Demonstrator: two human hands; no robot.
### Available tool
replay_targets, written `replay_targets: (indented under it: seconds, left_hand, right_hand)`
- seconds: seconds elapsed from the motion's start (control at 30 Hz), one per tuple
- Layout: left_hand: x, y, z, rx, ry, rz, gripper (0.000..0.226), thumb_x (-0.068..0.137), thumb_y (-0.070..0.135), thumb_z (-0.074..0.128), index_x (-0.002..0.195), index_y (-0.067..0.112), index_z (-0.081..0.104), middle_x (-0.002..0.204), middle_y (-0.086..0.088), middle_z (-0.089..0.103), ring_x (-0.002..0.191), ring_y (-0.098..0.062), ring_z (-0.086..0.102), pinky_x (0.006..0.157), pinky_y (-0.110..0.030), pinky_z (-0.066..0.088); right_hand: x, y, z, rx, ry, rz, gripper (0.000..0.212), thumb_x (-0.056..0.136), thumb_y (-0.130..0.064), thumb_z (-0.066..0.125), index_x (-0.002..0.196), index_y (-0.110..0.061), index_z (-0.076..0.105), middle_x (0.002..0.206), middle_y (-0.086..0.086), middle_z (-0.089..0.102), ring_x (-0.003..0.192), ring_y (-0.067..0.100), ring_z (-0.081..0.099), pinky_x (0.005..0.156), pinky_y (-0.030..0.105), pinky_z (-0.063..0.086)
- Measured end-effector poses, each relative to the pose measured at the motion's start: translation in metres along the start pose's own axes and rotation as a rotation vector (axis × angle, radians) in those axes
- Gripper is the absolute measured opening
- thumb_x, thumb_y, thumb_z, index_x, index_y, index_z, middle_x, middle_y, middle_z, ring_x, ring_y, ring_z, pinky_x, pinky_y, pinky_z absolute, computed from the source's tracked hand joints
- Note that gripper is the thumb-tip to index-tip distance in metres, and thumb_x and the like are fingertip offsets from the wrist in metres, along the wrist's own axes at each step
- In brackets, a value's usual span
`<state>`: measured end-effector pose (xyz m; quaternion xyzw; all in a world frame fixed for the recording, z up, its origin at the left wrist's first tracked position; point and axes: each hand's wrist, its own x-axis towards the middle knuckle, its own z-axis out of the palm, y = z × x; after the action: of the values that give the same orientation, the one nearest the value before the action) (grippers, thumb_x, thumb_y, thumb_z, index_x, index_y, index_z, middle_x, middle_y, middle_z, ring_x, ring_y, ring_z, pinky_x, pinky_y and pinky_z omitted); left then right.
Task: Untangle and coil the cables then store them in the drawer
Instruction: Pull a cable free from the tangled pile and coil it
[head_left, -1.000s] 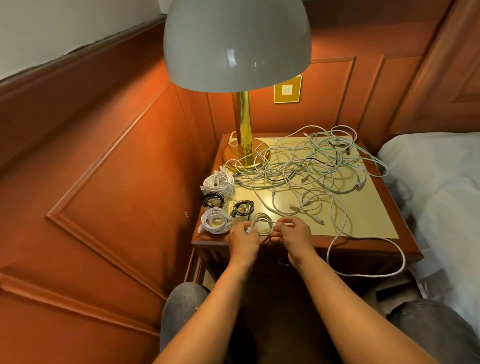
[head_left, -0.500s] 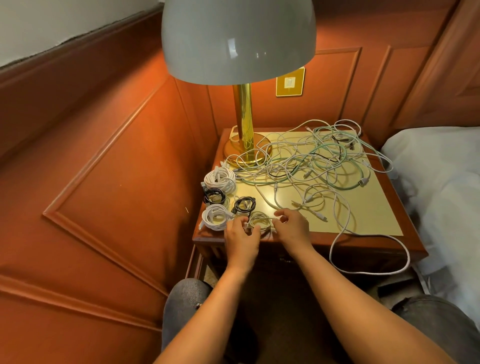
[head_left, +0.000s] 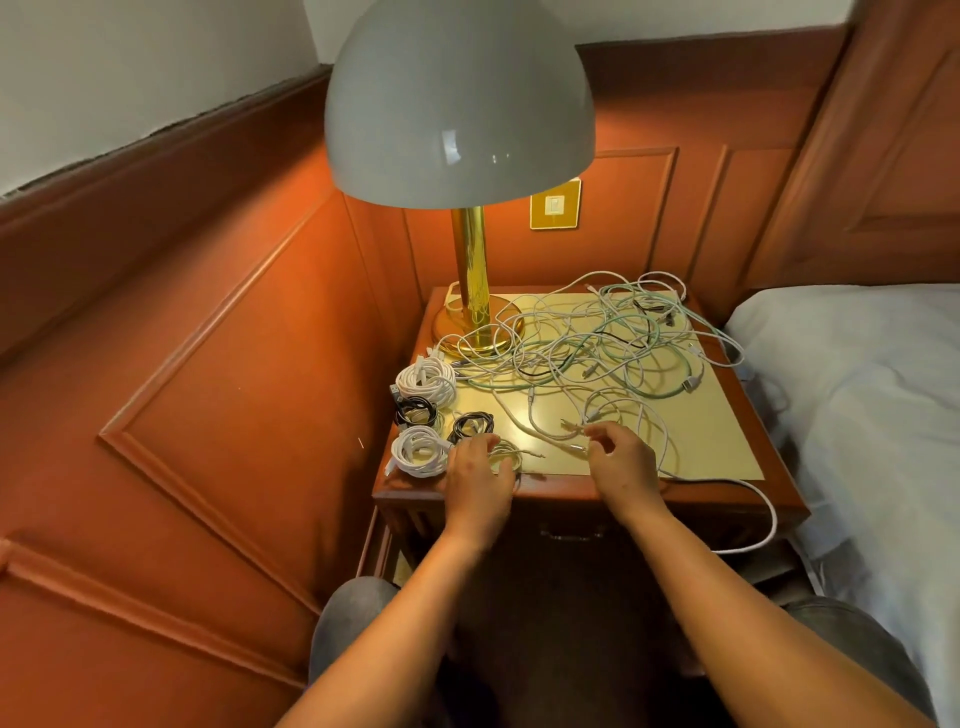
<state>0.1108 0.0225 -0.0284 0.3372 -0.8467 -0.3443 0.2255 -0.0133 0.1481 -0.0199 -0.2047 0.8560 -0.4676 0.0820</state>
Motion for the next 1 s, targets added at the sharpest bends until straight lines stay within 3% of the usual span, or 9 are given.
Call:
replay_targets:
  seconds: [0.13, 0.33, 0.57, 0.67, 0.7, 0.77, 0.9, 1.0]
  left_hand:
    - [0.016, 0.025, 0.006, 0.057, -0.062, 0.154, 0.025, 0.092, 0.014, 0.056, 0.115, 0.006, 0.062, 0.114, -0.008, 0.062, 0.111, -0.022, 0.052, 0.093, -0.029, 0.036]
    - [0.047, 0.056, 0.037, 0.179, -0.241, 0.252, 0.028, 0.094, 0.016, 0.055, 0.12, 0.008, 0.061, 0.119, -0.011, 0.062, 0.112, -0.027, 0.053, 0.091, -0.034, 0.043]
    - [0.081, 0.066, 0.073, 0.431, -0.422, 0.271, 0.028, 0.094, 0.01, 0.052, 0.12, 0.009, 0.06, 0.118, -0.014, 0.058, 0.111, -0.033, 0.053, 0.086, -0.04, 0.049]
    - [0.087, 0.063, 0.083, 0.494, -0.47, 0.28, 0.024, 0.093, 0.01, 0.054, 0.116, 0.008, 0.06, 0.115, -0.013, 0.057, 0.109, -0.032, 0.052, 0.085, -0.043, 0.049]
    - [0.089, 0.061, 0.085, 0.491, -0.474, 0.279, 0.024, 0.091, 0.01, 0.056, 0.115, 0.008, 0.059, 0.114, -0.013, 0.057, 0.108, -0.032, 0.052, 0.084, -0.043, 0.049]
    - [0.093, 0.058, 0.087, 0.479, -0.477, 0.28, 0.024, 0.089, 0.008, 0.059, 0.113, 0.009, 0.06, 0.114, -0.012, 0.057, 0.106, -0.031, 0.052, 0.083, -0.041, 0.049]
    - [0.096, 0.058, 0.085, 0.406, -0.484, 0.22, 0.026, 0.091, 0.013, 0.059, 0.117, 0.012, 0.061, 0.117, -0.01, 0.057, 0.108, -0.029, 0.053, 0.085, -0.038, 0.049]
    - [0.089, 0.079, 0.071, 0.258, -0.308, 0.189, 0.026, 0.095, 0.019, 0.054, 0.116, 0.009, 0.065, 0.12, -0.011, 0.061, 0.113, -0.028, 0.053, 0.091, -0.034, 0.043]
  right_hand:
    - [0.007, 0.005, -0.023, -0.056, 0.059, -0.01, 0.026, 0.092, -0.002, 0.052, 0.113, -0.005, 0.068, 0.112, 0.012, 0.068, 0.105, 0.025, 0.06, 0.087, 0.027, 0.043]
    - [0.03, 0.025, -0.05, -0.205, 0.109, 0.058, 0.023, 0.095, -0.011, 0.052, 0.113, -0.002, 0.064, 0.114, 0.019, 0.061, 0.104, 0.032, 0.056, 0.083, 0.03, 0.041]
    - [0.065, 0.035, -0.049, -0.35, -0.023, 0.244, 0.049, 0.098, -0.032, 0.052, 0.136, -0.001, 0.046, 0.133, 0.022, 0.05, 0.123, 0.037, 0.047, 0.098, 0.039, 0.04]
    - [0.083, 0.043, -0.045, -0.364, -0.086, 0.334, 0.031, 0.097, -0.024, 0.054, 0.116, -0.001, 0.06, 0.118, 0.022, 0.06, 0.108, 0.036, 0.056, 0.082, 0.034, 0.044]
    - [0.088, 0.046, -0.045, -0.329, -0.084, 0.36, 0.02, 0.095, -0.018, 0.053, 0.098, -0.002, 0.065, 0.101, 0.02, 0.063, 0.092, 0.034, 0.058, 0.071, 0.032, 0.043]
    - [0.094, 0.047, -0.048, -0.175, -0.054, 0.397, 0.026, 0.094, -0.013, 0.055, 0.068, -0.007, 0.054, 0.069, 0.011, 0.054, 0.064, 0.025, 0.048, 0.057, 0.029, 0.035]
    - [0.081, 0.027, -0.071, 0.486, -0.04, 0.329, 0.019, 0.096, -0.012, 0.058, 0.08, -0.002, 0.063, 0.06, 0.005, 0.046, 0.051, 0.015, 0.038, 0.049, 0.027, 0.033]
    - [0.064, 0.001, -0.094, 0.766, -0.068, 0.214, 0.019, 0.1, -0.017, 0.052, 0.095, -0.005, 0.066, 0.06, 0.001, 0.038, 0.05, 0.011, 0.031, 0.046, 0.024, 0.025]
